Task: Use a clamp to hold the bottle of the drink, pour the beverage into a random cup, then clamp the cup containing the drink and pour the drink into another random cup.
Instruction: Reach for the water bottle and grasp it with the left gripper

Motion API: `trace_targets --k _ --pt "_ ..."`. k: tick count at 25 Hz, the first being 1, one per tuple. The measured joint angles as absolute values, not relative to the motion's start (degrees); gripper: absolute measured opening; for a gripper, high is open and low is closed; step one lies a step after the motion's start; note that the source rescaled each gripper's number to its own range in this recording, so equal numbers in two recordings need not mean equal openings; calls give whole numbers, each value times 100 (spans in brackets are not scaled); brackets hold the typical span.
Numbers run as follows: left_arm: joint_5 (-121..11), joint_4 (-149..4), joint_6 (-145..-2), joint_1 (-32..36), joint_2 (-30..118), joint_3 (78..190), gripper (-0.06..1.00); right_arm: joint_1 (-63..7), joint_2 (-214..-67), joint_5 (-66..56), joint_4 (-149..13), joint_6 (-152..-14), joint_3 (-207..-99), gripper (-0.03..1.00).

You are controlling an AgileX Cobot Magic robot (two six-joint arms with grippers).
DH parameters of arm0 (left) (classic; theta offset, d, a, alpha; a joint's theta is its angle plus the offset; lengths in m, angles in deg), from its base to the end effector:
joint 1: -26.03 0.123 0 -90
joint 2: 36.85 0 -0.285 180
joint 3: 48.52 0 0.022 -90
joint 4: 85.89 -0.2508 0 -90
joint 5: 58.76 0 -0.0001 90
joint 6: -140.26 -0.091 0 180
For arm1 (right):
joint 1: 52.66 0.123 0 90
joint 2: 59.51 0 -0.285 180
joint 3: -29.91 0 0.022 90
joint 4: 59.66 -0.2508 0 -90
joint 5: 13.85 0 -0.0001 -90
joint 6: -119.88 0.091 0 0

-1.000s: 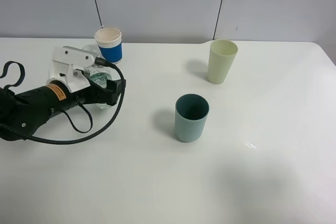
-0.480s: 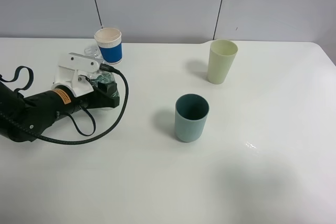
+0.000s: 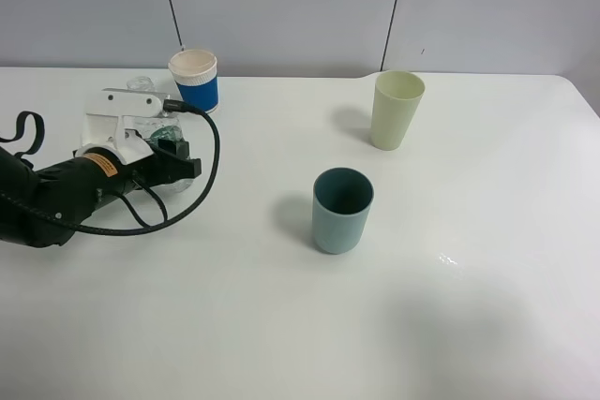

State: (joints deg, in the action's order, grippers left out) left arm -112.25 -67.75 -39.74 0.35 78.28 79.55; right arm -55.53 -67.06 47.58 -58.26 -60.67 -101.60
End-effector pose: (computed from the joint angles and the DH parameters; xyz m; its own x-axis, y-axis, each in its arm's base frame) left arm 0.2608 -0.1002 0.1042 -0.4147 -0.0061 -0.9100 0.1383 0.9879 -0.0697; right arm -0.0062 -0.0016 0.2767 -0.4620 0.0019 -0.8869 0.0593 0.9978 -0.0288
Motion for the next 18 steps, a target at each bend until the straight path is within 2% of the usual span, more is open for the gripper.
trace_targets --k 6,12,18 --pt "-10979 -4536 -5815 -706 7321 8054 5 -5553 -6706 4758 -5826 -6067 -10160 75" --pt "-10486 -1541 -9016 -1448 7166 8909 5 -5553 -6706 4758 -5826 -6067 -10160 75" --pt "-10492 374 -11594 -1623 7166 9858 5 -5553 -6706 4758 -5826 -6067 -10160 75"
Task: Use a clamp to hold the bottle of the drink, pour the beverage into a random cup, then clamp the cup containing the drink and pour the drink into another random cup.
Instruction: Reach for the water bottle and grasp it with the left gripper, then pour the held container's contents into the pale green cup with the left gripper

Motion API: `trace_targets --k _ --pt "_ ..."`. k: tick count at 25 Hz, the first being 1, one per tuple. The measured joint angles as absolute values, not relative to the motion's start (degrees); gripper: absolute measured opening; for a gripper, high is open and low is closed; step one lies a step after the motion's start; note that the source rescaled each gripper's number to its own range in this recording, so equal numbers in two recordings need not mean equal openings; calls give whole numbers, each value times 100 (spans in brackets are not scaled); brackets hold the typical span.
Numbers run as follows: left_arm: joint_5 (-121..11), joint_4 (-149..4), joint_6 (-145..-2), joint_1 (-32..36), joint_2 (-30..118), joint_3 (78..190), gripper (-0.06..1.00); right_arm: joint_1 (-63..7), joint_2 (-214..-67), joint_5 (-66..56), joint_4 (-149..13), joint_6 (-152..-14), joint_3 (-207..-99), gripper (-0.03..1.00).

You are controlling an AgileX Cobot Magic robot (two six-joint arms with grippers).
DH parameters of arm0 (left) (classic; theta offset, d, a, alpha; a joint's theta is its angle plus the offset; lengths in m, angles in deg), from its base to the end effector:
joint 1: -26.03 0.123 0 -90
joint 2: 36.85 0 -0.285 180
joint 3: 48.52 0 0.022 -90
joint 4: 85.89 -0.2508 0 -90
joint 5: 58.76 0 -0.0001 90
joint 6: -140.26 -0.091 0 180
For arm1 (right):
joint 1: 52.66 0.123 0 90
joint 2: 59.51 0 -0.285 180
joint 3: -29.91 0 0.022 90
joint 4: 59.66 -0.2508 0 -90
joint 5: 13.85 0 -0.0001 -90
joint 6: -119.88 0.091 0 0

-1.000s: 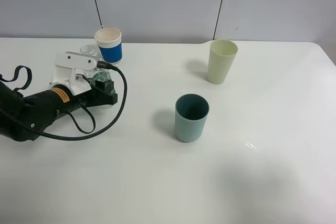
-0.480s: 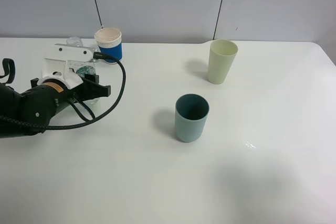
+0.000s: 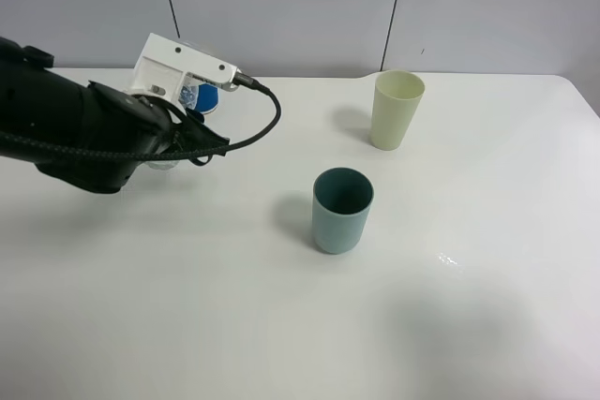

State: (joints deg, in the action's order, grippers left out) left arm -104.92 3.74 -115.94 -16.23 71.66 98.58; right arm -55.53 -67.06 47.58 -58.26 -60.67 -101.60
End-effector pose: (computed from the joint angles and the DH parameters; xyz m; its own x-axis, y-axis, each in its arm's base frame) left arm 0.2689 -0.1558 0.1619 -0.5899 0.3212 -0.7409 -0.0054 0.9159 0.4014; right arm -0.0062 -0.0016 0.2767 -0.4620 0.0019 -0.8869 0.0593 0.9978 -0.0288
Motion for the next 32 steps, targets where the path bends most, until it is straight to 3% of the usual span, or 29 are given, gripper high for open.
trace_targets --k 12,32 --pt "-10671 956 -12592 -1720 7240 10526 5 -5553 -6706 4758 -5826 -6067 -10160 75" --pt "-12215 1443 -16283 -2420 8799 12981 5 -5553 -6706 4758 -5826 -6067 -10160 75"
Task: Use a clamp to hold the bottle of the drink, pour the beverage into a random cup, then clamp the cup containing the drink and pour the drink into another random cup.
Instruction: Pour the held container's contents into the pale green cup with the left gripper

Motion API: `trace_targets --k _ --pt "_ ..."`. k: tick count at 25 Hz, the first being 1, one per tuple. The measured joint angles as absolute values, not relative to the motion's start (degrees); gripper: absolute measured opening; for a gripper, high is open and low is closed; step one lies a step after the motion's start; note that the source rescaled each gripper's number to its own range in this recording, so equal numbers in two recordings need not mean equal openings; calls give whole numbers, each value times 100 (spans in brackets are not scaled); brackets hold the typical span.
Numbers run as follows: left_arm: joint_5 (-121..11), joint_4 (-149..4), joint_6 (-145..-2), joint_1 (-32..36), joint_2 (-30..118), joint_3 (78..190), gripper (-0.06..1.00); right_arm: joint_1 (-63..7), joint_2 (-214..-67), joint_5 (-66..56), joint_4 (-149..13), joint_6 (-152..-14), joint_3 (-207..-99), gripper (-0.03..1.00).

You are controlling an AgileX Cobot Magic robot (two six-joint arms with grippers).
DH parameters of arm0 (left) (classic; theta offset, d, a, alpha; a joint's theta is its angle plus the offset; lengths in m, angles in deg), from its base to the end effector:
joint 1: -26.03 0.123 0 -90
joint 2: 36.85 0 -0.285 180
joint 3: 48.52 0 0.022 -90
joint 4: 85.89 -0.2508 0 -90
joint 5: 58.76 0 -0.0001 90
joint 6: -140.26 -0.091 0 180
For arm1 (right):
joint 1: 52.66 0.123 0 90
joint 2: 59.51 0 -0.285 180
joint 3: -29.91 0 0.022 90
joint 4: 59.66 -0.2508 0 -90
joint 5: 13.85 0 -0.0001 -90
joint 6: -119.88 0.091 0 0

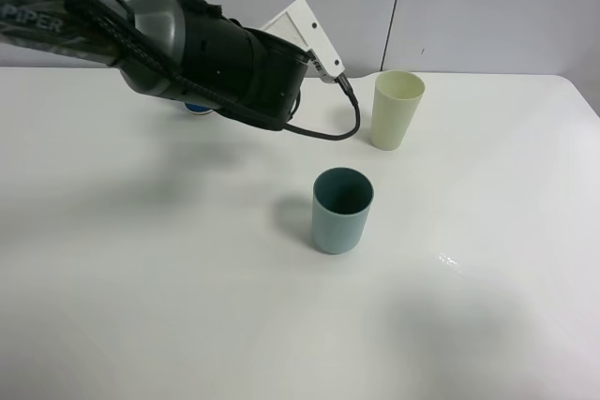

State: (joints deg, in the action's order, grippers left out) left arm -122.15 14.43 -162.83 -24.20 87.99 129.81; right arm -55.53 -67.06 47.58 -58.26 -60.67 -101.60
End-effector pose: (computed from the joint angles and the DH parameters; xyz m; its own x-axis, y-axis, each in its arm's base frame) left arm 0.3184 -0.2575 0.1894 -0.5118 0.7564 -0.4073 0.1526 0.5466 0.8233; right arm -0.0062 -0.0016 0.2767 -0.4620 0.0019 -0.8869 0.0593 0.9978 -0.0288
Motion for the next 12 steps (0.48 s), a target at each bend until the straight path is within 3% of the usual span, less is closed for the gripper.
trace_targets --k 12 --pt "-12394 1455 -17265 -2464 9415 13703 5 -5553 -6706 4758 -5826 -6067 -10160 75"
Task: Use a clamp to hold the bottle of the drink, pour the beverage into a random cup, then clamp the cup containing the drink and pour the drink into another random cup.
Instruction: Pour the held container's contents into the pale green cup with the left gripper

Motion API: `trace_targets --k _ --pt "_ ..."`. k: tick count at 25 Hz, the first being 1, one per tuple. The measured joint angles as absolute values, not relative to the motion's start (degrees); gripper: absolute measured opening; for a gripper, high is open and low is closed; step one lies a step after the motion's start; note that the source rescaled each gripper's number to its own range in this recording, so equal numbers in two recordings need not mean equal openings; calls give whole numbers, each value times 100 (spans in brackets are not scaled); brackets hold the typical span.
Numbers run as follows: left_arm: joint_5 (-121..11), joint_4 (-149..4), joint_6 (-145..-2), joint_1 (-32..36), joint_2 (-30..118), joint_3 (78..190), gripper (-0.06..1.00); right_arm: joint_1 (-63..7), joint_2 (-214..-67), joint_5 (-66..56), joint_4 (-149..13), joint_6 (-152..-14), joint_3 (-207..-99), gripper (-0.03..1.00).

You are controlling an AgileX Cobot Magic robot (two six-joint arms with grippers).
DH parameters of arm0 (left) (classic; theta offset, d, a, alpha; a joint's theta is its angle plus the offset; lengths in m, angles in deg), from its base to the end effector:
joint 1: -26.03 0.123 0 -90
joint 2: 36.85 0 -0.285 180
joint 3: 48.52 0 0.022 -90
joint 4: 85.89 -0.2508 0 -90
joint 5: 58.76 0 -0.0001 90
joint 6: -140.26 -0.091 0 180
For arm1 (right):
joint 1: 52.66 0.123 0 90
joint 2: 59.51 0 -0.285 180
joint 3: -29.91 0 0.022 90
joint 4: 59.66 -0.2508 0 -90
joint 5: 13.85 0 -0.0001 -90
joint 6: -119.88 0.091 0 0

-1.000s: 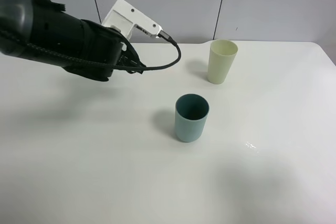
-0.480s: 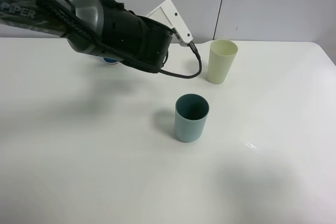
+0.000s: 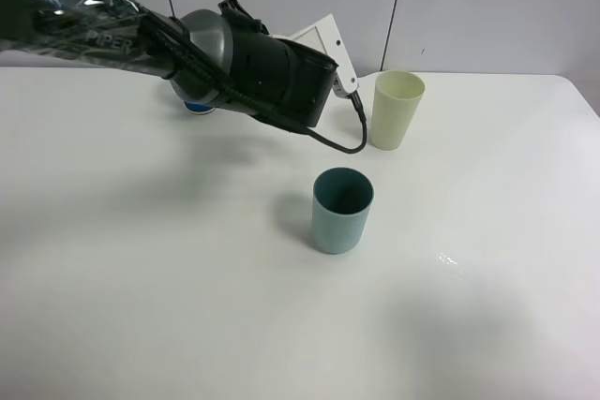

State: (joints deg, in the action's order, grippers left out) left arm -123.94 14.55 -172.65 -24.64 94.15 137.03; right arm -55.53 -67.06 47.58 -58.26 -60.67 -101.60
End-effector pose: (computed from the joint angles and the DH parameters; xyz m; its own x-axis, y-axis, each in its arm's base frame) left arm 0.3331 -0.2785 0.1762 -0.4881 0.8298 -0.2705 0.2117 0.4133 0.8856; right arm -0.0062 -0.0016 0.2767 -0.4620 0.0019 -0.8869 0.0593 0.9978 -0.0288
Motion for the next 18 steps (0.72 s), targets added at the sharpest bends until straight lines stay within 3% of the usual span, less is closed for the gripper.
trace_targets --k 18 --pt "-12647 1468 -18443 -2476 10539 15455 5 -5553 -6706 4758 -5826 -6067 -10160 75"
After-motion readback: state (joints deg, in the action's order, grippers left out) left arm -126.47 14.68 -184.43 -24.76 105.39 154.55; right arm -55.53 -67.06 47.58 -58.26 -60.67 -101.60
